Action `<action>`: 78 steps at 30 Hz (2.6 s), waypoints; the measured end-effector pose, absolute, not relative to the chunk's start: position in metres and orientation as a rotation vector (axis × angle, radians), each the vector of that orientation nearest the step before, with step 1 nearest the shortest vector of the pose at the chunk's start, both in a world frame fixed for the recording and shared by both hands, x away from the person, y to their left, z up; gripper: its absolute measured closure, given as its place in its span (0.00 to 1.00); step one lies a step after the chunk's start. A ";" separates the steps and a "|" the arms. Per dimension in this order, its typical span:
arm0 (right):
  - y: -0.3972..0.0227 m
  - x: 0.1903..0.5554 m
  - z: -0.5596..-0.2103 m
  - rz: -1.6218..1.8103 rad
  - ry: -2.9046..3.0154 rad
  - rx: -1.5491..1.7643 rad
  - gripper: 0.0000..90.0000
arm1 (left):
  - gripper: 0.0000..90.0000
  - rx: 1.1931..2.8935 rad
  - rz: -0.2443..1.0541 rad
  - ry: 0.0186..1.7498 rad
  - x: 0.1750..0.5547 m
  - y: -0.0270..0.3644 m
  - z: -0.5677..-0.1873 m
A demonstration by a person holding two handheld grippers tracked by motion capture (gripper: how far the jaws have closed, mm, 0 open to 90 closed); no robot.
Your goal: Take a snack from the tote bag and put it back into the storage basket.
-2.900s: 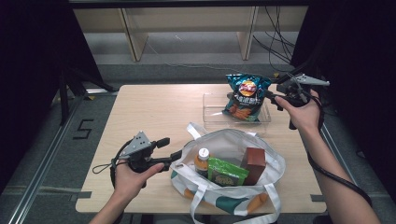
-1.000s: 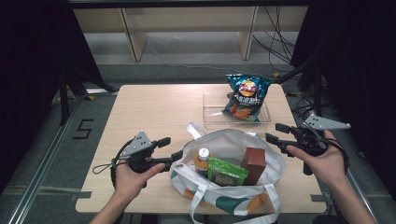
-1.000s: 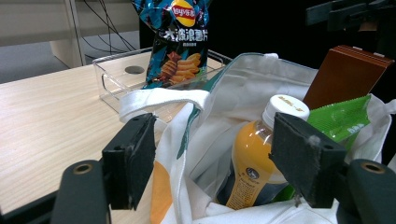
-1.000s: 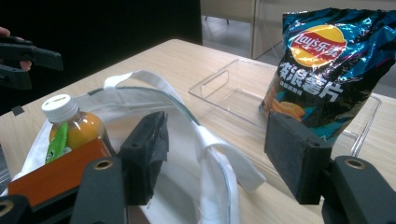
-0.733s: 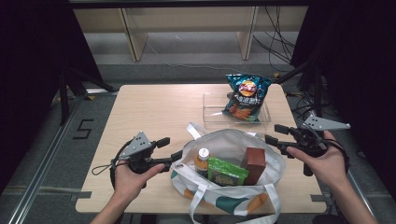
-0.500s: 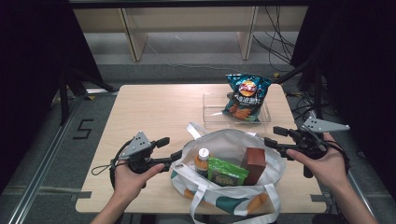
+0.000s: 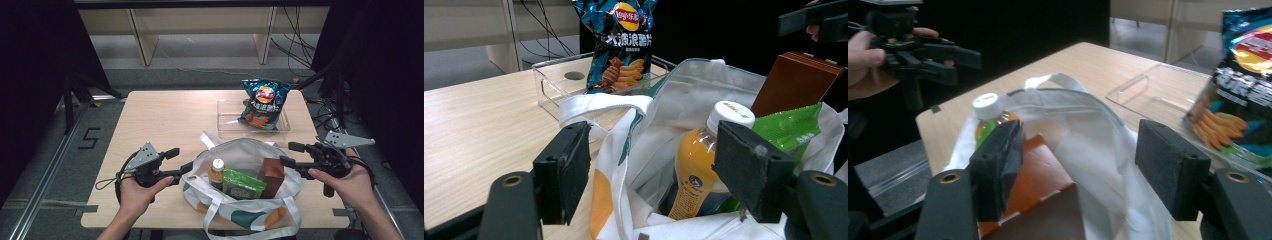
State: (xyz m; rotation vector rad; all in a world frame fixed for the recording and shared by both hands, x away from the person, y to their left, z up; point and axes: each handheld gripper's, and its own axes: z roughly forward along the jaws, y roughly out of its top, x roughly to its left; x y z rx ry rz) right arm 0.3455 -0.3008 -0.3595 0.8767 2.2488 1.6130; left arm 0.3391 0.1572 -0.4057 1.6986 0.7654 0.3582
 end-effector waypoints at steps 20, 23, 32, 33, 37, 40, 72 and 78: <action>-0.282 0.342 -0.373 1.637 2.338 0.760 0.35 | 0.33 1.700 0.357 0.762 0.340 0.157 -0.405; -0.280 0.341 -0.373 1.641 2.354 0.799 0.34 | 0.33 1.701 0.355 0.762 0.340 0.157 -0.405; -0.278 0.338 -0.372 1.632 2.373 0.729 0.34 | 0.33 1.705 0.360 0.752 0.339 0.156 -0.404; -0.279 0.338 -0.372 1.619 2.380 0.710 0.33 | 0.33 1.703 0.358 0.748 0.339 0.156 -0.404; -0.278 0.338 -0.376 1.616 2.399 0.747 0.33 | 0.33 1.696 0.358 0.761 0.338 0.157 -0.404; -0.277 0.340 -0.380 1.610 2.414 0.715 0.32 | 0.33 1.699 0.362 0.754 0.339 0.157 -0.403; -0.272 0.338 -0.397 1.537 2.470 0.596 0.43 | 0.33 1.710 0.355 0.751 0.340 0.155 -0.406; -0.271 0.337 -0.396 1.541 2.455 0.599 0.43 | 0.33 1.704 0.351 0.748 0.341 0.156 -0.406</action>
